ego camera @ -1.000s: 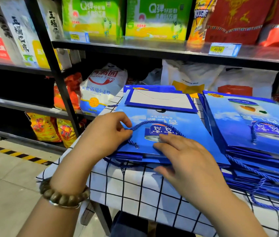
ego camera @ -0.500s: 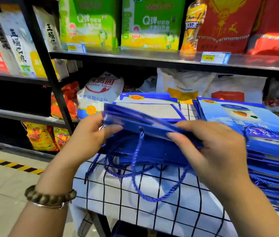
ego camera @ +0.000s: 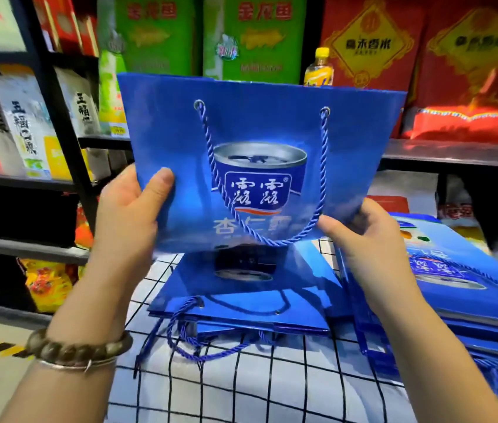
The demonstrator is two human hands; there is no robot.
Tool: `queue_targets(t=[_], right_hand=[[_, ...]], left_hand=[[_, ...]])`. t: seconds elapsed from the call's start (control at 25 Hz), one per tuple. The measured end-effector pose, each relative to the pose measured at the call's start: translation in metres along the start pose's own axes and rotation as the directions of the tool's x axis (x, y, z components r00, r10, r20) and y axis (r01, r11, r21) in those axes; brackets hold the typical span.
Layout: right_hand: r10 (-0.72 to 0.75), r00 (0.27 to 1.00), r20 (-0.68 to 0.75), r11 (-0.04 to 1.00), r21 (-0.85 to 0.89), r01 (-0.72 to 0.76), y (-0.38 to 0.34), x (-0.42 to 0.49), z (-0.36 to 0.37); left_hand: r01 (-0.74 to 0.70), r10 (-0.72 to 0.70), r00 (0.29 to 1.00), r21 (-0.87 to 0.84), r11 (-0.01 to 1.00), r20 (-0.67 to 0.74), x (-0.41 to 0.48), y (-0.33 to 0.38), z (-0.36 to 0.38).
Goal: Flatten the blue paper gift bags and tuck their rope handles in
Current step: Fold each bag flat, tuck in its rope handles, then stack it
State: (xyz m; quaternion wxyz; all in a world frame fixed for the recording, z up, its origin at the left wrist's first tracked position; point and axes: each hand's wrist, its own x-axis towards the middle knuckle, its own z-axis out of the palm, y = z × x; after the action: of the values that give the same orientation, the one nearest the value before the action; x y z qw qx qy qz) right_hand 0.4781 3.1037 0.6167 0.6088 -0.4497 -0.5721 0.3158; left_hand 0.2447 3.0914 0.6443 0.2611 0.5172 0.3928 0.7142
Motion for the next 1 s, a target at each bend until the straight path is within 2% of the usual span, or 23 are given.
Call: queue_targets(t=[0.12, 0.24, 0.32, 0.4, 0.48, 0.6, 0.68, 0.76, 0.84, 0.92, 1.0], right_hand=[[-0.080, 0.997, 0.001, 0.996, 0.026, 0.080, -0.029, 0.011, -0.007], [-0.181, 0.982, -0.051, 0.979, 0.081, 0.185, -0.065, 0.024, -0.025], [-0.157, 0.987, -0.040, 0.982, 0.098, 0.160, -0.081, 0.035, -0.051], [-0.061, 0.997, -0.042, 0.998, 0.008, 0.061, -0.080, 0.046, -0.086], [0.098, 0.991, -0.095, 0.985, -0.130, -0.110, -0.062, 0.051, -0.125], [0.289, 0.932, -0.219, 0.913, -0.231, -0.337, -0.032, 0.049, -0.175], [0.309, 0.897, -0.317, 0.820, -0.390, -0.420, -0.008, 0.051, -0.201], [0.305, 0.877, -0.373, 0.649, -0.592, -0.477, 0.016, 0.060, -0.218], [0.335, 0.862, -0.381, 0.490, -0.711, -0.505, 0.037, 0.069, -0.226], [0.362, 0.859, -0.361, 0.343, -0.806, -0.483, 0.052, 0.073, -0.226], [0.366, 0.867, -0.337, 0.228, -0.871, -0.435, 0.064, 0.071, -0.222]], left_hand=[[-0.144, 0.152, 0.986, -0.119, 0.983, 0.067, 0.025, 0.047, 0.012], [-0.226, 0.220, 0.969, 0.043, 0.973, 0.110, 0.057, 0.078, 0.034], [-0.186, 0.175, 0.956, 0.023, 0.982, 0.234, 0.070, 0.079, 0.058], [-0.089, 0.085, 0.923, -0.006, 0.996, 0.374, 0.074, 0.060, 0.092], [0.012, -0.013, 0.898, 0.003, 1.000, 0.439, 0.068, 0.029, 0.136], [0.124, -0.122, 0.855, 0.029, 0.992, 0.504, 0.054, -0.033, 0.206], [0.170, -0.242, 0.820, 0.183, 0.968, 0.519, 0.045, -0.071, 0.242], [0.196, -0.337, 0.778, 0.305, 0.932, 0.530, 0.039, -0.104, 0.266], [0.142, -0.362, 0.783, 0.422, 0.895, 0.505, 0.032, -0.124, 0.275], [0.033, -0.370, 0.799, 0.580, 0.814, 0.475, 0.027, -0.137, 0.272], [-0.011, -0.416, 0.784, 0.680, 0.733, 0.460, 0.019, -0.147, 0.264]])
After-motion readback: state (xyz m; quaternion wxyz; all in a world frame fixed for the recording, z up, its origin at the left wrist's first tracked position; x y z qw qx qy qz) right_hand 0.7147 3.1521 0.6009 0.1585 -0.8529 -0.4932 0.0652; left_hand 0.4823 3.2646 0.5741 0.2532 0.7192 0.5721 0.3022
